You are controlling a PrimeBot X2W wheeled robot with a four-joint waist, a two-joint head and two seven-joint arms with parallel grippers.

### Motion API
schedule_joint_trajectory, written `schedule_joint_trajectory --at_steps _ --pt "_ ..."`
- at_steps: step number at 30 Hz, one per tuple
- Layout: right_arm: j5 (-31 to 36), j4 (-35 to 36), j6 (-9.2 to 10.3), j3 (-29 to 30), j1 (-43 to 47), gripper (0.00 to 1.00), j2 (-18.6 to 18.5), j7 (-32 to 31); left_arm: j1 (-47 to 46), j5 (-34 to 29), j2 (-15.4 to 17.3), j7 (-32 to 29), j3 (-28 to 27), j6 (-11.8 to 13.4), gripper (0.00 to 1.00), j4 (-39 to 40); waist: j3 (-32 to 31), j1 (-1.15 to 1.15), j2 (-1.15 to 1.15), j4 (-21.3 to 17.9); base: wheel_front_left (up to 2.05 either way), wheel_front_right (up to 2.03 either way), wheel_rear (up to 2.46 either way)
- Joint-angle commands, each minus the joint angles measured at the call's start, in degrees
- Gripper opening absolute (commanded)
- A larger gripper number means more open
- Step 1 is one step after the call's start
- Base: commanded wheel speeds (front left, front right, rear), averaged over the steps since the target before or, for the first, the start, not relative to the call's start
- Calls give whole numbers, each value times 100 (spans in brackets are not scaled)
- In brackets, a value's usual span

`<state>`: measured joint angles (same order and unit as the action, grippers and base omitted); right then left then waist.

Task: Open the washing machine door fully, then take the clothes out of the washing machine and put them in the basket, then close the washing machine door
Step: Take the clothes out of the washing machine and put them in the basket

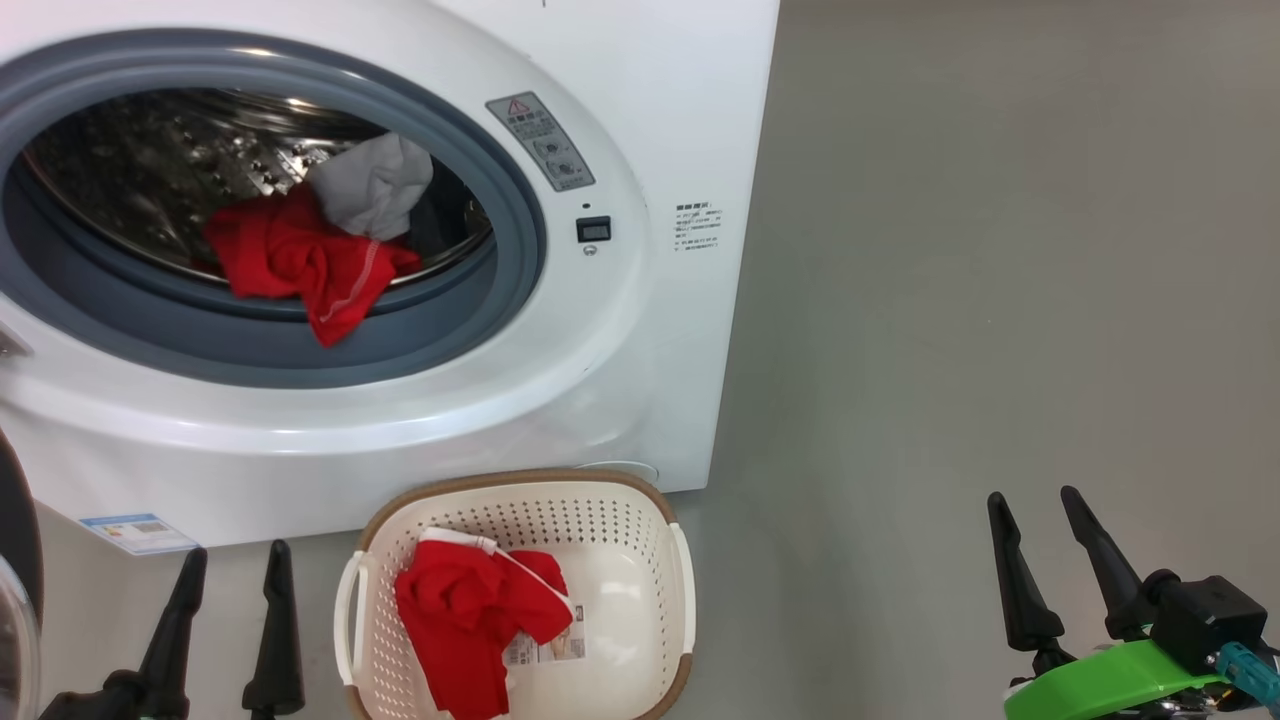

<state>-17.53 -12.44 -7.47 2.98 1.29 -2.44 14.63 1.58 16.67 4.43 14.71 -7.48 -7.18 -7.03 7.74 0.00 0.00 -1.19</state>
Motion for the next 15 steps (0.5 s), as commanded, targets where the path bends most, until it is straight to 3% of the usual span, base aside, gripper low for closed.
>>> schedule_joint_trajectory --at_steps 1,15 --pt "5 170 -2 -100 -23 100 -43 37 -26 -73 35 29 -211 -31 100 205 16 0 0 13 0 0 0" --pt "3 166 -2 -91 -24 100 -43 37 -189 -136 -14 29 -32 -31 100 117 67 0 0 78 0 0 0"
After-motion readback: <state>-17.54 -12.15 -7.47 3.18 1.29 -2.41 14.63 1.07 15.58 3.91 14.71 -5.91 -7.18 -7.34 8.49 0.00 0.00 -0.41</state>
